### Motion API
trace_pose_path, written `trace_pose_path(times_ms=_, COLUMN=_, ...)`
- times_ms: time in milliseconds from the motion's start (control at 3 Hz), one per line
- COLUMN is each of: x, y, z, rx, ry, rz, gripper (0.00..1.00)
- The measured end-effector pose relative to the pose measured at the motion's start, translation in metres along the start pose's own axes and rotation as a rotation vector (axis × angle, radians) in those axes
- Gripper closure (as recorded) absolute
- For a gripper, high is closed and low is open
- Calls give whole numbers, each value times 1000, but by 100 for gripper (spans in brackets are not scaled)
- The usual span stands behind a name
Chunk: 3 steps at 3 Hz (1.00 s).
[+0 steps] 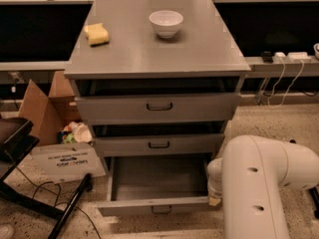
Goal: Open bottom drawer
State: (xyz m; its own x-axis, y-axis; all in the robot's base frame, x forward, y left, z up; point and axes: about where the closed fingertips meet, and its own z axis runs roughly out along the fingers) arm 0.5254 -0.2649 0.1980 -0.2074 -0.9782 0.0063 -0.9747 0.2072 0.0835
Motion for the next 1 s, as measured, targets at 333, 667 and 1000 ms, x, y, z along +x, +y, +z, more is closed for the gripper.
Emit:
trace_pose_path(times_ms=333, x=19, y=9, z=-5, rx=7, ry=24, rz=29, gripper=100)
trace_pose_path(times_ms=667, x=18, y=9, z=-7, rx=8, ry=24, rz=30, gripper=100)
trace_pose_path(times_ms=1000, x=50, y=52, z=-3, rx=-42, ry=76, rz=89, gripper=100)
